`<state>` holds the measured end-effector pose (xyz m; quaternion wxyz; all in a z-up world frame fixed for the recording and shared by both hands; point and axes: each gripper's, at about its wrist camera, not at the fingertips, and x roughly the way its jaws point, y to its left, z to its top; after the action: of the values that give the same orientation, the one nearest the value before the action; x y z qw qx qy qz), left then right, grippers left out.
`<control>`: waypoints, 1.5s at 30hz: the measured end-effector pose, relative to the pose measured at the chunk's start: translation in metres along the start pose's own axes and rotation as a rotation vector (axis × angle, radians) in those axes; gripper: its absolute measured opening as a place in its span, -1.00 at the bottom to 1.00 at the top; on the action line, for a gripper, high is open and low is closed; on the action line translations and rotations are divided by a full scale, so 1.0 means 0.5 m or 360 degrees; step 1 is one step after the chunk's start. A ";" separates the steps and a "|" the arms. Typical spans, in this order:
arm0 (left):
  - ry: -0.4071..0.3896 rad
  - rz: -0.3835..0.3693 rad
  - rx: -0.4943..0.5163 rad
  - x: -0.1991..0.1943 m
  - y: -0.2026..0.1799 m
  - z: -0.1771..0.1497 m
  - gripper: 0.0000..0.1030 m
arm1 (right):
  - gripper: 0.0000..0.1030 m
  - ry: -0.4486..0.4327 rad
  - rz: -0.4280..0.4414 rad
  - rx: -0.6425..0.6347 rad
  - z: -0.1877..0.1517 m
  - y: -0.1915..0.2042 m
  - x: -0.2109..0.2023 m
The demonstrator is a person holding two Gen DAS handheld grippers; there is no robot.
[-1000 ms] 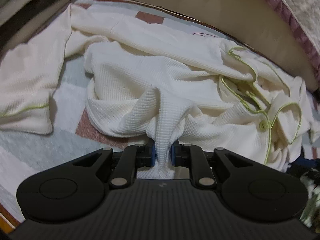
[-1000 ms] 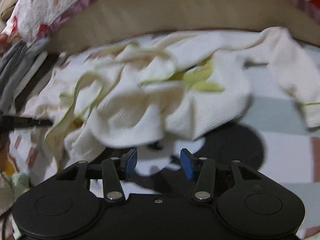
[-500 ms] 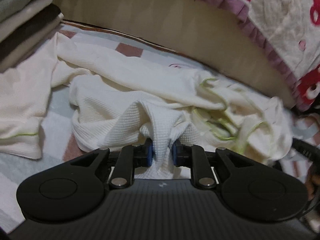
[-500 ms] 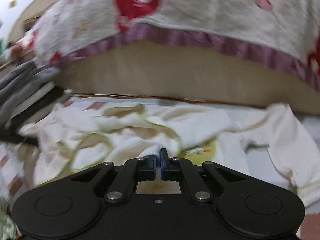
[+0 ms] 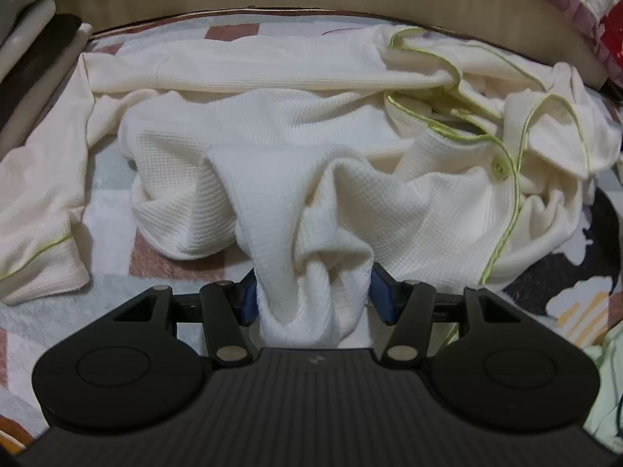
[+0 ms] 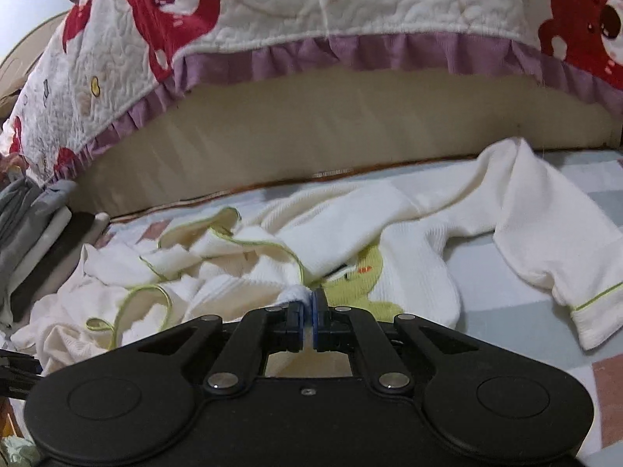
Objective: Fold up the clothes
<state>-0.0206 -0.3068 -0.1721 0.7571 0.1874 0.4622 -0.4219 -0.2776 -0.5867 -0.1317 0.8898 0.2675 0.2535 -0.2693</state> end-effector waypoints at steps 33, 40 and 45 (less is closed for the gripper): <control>0.0067 -0.0222 -0.0033 -0.501 0.076 -0.098 -0.83 | -0.93 0.0622 0.0050 -0.0908 0.089 0.149 -0.544; 0.0501 -0.0164 0.0078 -0.371 0.033 -0.178 -0.70 | -0.91 0.1044 0.0014 -0.0809 -0.064 0.100 -0.470; 0.0409 -0.0231 0.0181 -0.407 0.001 -0.155 -0.30 | -0.29 0.1244 0.0240 -0.0771 -0.036 0.122 -0.447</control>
<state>-0.1065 -0.1596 -0.0367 0.6476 0.2484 0.5429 -0.4734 -0.4082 -0.4554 0.0089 0.7814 0.1512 0.6052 -0.0159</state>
